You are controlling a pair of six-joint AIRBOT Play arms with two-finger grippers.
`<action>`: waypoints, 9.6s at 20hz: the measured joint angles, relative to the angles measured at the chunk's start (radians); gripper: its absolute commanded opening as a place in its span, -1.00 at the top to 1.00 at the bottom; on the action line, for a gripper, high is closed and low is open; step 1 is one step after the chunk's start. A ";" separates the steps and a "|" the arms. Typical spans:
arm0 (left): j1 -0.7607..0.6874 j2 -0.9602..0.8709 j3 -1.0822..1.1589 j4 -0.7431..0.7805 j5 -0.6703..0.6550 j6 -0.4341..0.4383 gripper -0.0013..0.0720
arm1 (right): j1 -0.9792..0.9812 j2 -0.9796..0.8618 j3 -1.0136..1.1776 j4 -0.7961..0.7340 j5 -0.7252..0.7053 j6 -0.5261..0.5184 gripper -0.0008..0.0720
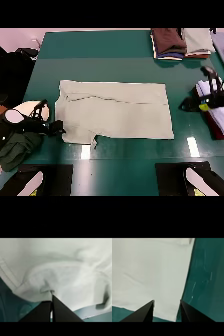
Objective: Fold the shirts.
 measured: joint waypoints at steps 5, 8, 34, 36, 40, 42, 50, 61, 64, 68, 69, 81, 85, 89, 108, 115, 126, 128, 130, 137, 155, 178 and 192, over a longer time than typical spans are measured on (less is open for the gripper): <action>0.000 0.018 0.048 -0.004 -0.015 0.024 0.91 | -0.204 -0.066 -0.238 0.039 0.032 -0.043 -0.31; 0.000 0.021 0.056 -0.007 -0.012 0.027 0.90 | -0.235 -0.136 -0.332 0.126 0.012 -0.078 -0.29; 0.000 0.162 0.106 -0.060 -0.092 0.089 0.91 | -0.017 0.063 -0.111 -0.042 0.023 -0.058 0.93; 0.000 0.063 0.153 -0.063 -0.016 0.119 0.91 | 0.025 -0.037 -0.028 -0.044 -0.019 -0.037 0.93; 0.000 -0.176 0.314 -0.074 0.091 0.182 0.91 | 0.085 -0.243 0.157 -0.047 -0.061 -0.003 0.93; -0.001 -0.289 0.402 -0.085 0.119 0.216 0.91 | 0.102 -0.327 0.232 -0.047 -0.069 0.013 0.93; 0.000 -0.508 0.566 -0.107 0.161 0.245 -0.53 | 0.077 -0.534 0.421 0.041 -0.080 0.023 -0.16; -0.074 -0.528 0.592 -0.204 0.081 0.234 0.91 | -0.211 -0.615 0.239 0.253 -0.039 -0.145 -0.44; -0.183 -0.532 0.593 -0.217 0.151 0.217 0.91 | -0.199 -0.673 0.215 0.361 -0.037 -0.192 -0.15; -0.333 -0.567 0.599 -0.226 0.263 0.162 0.91 | -0.132 -0.713 0.203 0.443 -0.088 -0.243 0.93; -0.364 -0.586 0.609 -0.227 0.285 0.148 0.91 | -0.121 -0.705 0.203 0.456 -0.096 -0.256 0.92; -0.634 -0.957 0.954 -0.230 0.352 0.079 0.91 | 0.067 -0.407 0.510 0.503 0.030 -0.201 0.93; -0.670 -1.011 1.009 -0.232 0.361 0.065 0.91 | 0.185 -0.385 0.600 0.504 0.037 -0.156 0.93; -0.673 -1.026 1.032 -0.229 0.351 0.054 0.91 | 0.283 -0.378 0.637 0.504 0.001 -0.118 0.93; -0.122 -0.374 1.186 0.254 0.037 -0.021 0.91 | 0.963 -0.786 0.861 0.700 -0.486 -0.222 -0.13; -0.230 -0.373 1.147 0.262 0.018 0.002 0.91 | 0.671 -0.595 0.520 0.468 -0.386 -0.097 -0.48; -0.391 -0.445 1.136 0.260 0.069 0.006 0.90 | 0.468 -0.709 0.228 0.637 -0.367 -0.102 -0.47; -0.399 -0.449 1.136 0.254 0.078 0.006 0.90 | 0.519 -0.774 0.275 0.683 -0.363 -0.109 -0.23; -0.404 -0.450 1.136 0.240 0.084 0.006 0.91 | 0.572 -0.835 0.338 0.693 -0.364 -0.113 0.43; -0.466 -0.451 1.136 0.177 0.105 0.005 0.91 | 0.601 -0.847 0.523 0.670 -0.440 -0.160 0.93; -0.567 -0.451 1.136 0.135 0.146 -0.029 0.91 | -0.468 -0.523 0.579 0.403 -0.325 -0.169 0.93; -0.567 -0.451 1.136 0.130 0.141 -0.005 0.91 | -0.699 -0.334 0.717 0.262 -0.068 -0.190 0.92; -0.567 -0.451 1.136 0.130 0.143 0.005 0.90 | -0.807 -0.102 0.324 0.217 -0.127 -0.182 -0.47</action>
